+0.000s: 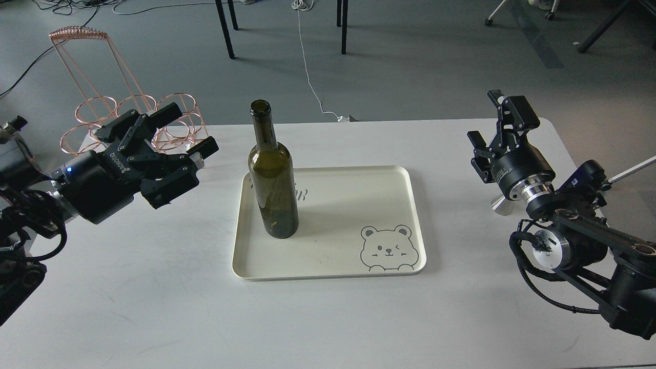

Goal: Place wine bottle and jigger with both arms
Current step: 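Reach the left gripper to the wine bottle neck and grasp it, then lift the green wine bottle with the left gripper toward the wire rack, then lower the bottle into a slot of the copper wire rack, then open the left gripper and release the bottle in the rack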

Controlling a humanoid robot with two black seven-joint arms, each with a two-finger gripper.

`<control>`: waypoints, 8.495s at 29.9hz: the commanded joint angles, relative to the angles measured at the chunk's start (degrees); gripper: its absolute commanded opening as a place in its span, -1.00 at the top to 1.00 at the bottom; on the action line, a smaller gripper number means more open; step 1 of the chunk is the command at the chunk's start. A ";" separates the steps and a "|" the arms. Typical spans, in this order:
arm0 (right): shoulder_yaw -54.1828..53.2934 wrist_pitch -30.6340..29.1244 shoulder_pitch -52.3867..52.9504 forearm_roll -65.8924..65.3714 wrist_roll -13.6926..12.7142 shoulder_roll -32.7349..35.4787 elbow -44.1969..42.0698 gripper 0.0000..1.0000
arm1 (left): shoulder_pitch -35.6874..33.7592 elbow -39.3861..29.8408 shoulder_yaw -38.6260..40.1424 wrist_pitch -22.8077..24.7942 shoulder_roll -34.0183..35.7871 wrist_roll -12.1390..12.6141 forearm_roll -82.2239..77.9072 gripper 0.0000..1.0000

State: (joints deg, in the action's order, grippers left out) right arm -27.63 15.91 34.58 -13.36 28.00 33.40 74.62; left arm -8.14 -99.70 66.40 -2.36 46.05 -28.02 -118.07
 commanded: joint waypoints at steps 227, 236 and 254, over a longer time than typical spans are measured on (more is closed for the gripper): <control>-0.41 0.53 -2.85 -0.44 0.00 -0.88 0.43 -0.97 | -44.33 51.54 -29.75 2.89 -2.90 0.02 10.67 0.55; -0.50 0.62 -2.94 -0.44 0.00 -0.96 0.43 -0.97 | -43.37 51.63 -29.75 2.89 -3.51 0.02 10.67 0.48; -0.41 0.62 -3.29 -0.44 0.00 -0.96 0.43 -0.97 | -42.40 51.63 -29.75 2.80 -3.69 0.02 10.67 0.11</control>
State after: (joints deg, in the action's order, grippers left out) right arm -28.08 16.53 31.45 -13.80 28.00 32.43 75.06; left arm -50.60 -48.01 36.65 0.52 42.35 -27.99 -107.41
